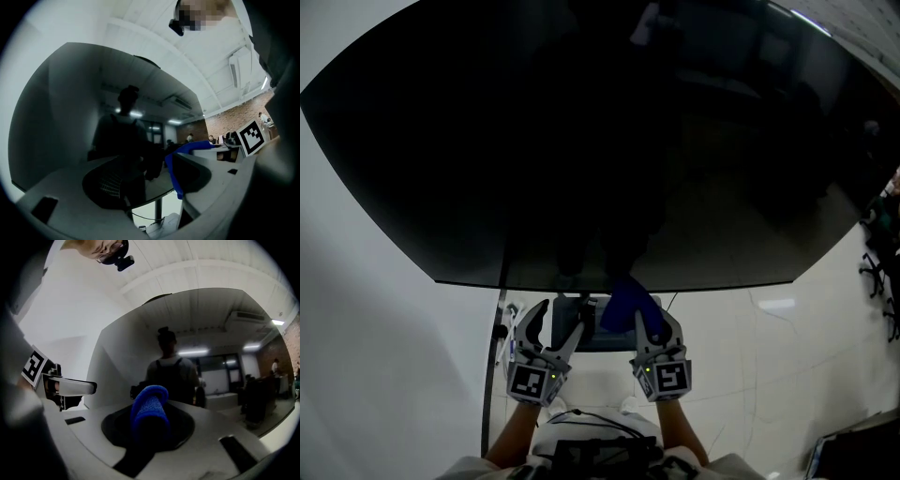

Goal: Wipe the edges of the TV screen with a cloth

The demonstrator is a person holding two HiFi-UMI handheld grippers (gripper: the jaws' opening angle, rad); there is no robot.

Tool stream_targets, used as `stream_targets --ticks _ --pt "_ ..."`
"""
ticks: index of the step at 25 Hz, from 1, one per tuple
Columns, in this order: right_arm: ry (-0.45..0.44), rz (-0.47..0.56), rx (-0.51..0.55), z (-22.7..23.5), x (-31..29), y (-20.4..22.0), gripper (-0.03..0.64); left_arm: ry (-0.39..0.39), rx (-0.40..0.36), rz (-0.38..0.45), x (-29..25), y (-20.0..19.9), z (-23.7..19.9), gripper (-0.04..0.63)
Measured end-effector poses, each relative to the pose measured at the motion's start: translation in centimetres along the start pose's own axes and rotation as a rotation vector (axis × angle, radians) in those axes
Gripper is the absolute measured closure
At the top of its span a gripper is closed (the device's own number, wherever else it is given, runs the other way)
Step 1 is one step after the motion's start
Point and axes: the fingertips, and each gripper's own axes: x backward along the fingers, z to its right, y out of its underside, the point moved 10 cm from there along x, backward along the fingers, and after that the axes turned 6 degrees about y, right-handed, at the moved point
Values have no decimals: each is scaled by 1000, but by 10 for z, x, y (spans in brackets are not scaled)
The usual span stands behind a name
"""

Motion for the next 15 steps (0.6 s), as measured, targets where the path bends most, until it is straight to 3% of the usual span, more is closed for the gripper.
stream_targets --ticks 7,15 --pt "31 33 2 13 -4 -2 548 -45 5 0 -2 1 -3 290" --pt "43 52 -22 18 2 -7 548 -37 7 -7 -1 1 0 290"
